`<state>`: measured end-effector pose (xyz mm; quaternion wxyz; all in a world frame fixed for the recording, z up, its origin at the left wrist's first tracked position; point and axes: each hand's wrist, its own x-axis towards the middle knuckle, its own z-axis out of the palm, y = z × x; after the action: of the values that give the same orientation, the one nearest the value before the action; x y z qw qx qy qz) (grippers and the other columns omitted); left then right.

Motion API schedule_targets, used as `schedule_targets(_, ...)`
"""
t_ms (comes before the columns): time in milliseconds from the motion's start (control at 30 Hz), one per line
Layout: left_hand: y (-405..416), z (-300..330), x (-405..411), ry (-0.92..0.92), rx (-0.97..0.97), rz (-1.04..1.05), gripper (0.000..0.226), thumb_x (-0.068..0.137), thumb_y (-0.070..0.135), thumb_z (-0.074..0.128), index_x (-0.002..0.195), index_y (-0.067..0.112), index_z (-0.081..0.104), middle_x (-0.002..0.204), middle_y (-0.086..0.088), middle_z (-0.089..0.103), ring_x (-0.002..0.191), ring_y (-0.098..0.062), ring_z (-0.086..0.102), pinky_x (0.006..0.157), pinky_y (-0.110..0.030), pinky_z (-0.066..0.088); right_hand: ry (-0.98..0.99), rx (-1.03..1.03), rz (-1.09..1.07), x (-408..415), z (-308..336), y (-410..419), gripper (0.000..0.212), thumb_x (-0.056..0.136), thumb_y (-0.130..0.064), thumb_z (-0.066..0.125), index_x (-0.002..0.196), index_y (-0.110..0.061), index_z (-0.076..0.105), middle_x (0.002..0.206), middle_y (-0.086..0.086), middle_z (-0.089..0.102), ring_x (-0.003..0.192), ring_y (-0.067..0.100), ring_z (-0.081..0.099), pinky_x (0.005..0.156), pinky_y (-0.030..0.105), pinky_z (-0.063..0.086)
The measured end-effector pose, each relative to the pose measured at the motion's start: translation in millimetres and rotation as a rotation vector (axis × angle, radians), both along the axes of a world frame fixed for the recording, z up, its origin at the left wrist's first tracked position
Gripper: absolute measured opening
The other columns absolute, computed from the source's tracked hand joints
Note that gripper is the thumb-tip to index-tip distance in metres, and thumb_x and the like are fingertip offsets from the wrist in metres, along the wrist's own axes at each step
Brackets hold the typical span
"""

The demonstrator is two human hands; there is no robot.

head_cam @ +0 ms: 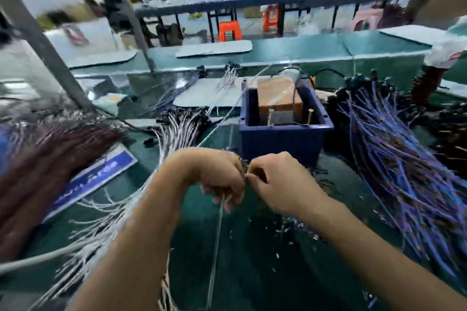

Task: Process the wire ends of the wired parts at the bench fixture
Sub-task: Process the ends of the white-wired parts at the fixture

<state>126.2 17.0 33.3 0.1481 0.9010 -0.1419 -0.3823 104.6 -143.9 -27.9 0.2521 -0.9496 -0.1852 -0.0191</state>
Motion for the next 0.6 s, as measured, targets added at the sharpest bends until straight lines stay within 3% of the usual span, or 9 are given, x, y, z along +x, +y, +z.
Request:
schedule_targets(100, 57, -2, 9, -0.234, 0.022, 0.326, 0.021, 0.089, 0.008, 0.058, 0.079, 0.000, 0.075, 0.069, -0.009, 0.074, 0.056, -0.023, 0.062, 0.056, -0.028, 0.046, 0.164, 0.119, 0.076, 19, -12, 70, 0.009, 0.095, -0.014, 0.064, 0.092, -0.020, 0.069, 0.088, 0.002, 0.069, 0.084, 0.027, 0.066, 0.072, 0.032, 0.051)
schedule_targets(167, 79, -5, 20, -0.459, 0.007, 0.513, 0.021, 0.087, 0.008, 0.056, 0.087, -0.002, 0.075, 0.085, -0.018, 0.077, 0.076, -0.032, 0.072, 0.068, -0.033, 0.056, 0.202, 0.149, 0.042, 31, -21, 106, 0.012, 0.101, -0.018, 0.057, 0.108, -0.014, 0.066, 0.105, 0.009, 0.069, 0.099, 0.031, 0.065, 0.085, 0.037, 0.054)
schedule_targets(200, 85, -7, 26, -0.577, 0.032, 0.576, 0.021, 0.087, 0.009, 0.055, 0.091, -0.001, 0.073, 0.092, -0.020, 0.076, 0.087, -0.034, 0.073, 0.076, -0.034, 0.059, 0.204, 0.134, 0.006, 37, -24, 116, 0.016, 0.103, -0.020, 0.053, 0.113, -0.012, 0.063, 0.108, 0.012, 0.068, 0.099, 0.033, 0.064, 0.085, 0.038, 0.054)
schedule_targets(267, 96, -9, 41, -0.727, 0.072, 0.658, 0.021, 0.085, 0.013, 0.054, 0.095, 0.004, 0.071, 0.097, -0.017, 0.073, 0.094, -0.035, 0.069, 0.083, -0.036, 0.058, 0.197, 0.028, -0.053, 48, -28, 129, 0.015, 0.105, -0.019, 0.047, 0.114, -0.011, 0.056, 0.101, 0.014, 0.063, 0.086, 0.033, 0.060, 0.071, 0.037, 0.052)
schedule_targets(367, 112, -11, 67, -0.708, 0.008, 0.798, 0.025, 0.081, 0.013, 0.054, 0.096, 0.003, 0.069, 0.096, -0.018, 0.073, 0.093, -0.034, 0.070, 0.087, -0.038, 0.060, 0.220, -0.093, -0.104, 56, -25, 136, 0.003, 0.102, -0.011, 0.046, 0.105, -0.012, 0.047, 0.085, 0.010, 0.052, 0.070, 0.024, 0.050, 0.056, 0.034, 0.042)
schedule_targets(500, 113, -24, 96, -0.771, 0.036, 0.826, 0.021, 0.085, 0.027, 0.066, 0.096, 0.009, 0.063, 0.109, -0.016, 0.070, 0.104, -0.034, 0.066, 0.083, -0.034, 0.048, 0.228, -0.146, -0.144, 61, -25, 138, 0.008, 0.100, -0.009, 0.047, 0.102, -0.014, 0.043, 0.077, 0.006, 0.040, 0.080, 0.030, 0.049, 0.063, 0.037, 0.044)
schedule_targets(600, 99, -35, 108, -0.821, 0.076, 0.779, 0.019, 0.084, 0.028, 0.069, 0.090, 0.015, 0.058, 0.112, -0.012, 0.071, 0.109, -0.033, 0.065, 0.079, -0.031, 0.039, 0.279, -0.092, -0.172, 67, -24, 137, 0.005, 0.101, -0.011, 0.044, 0.104, -0.014, 0.047, 0.090, 0.010, 0.053, 0.088, 0.034, 0.061, 0.068, 0.039, 0.054)
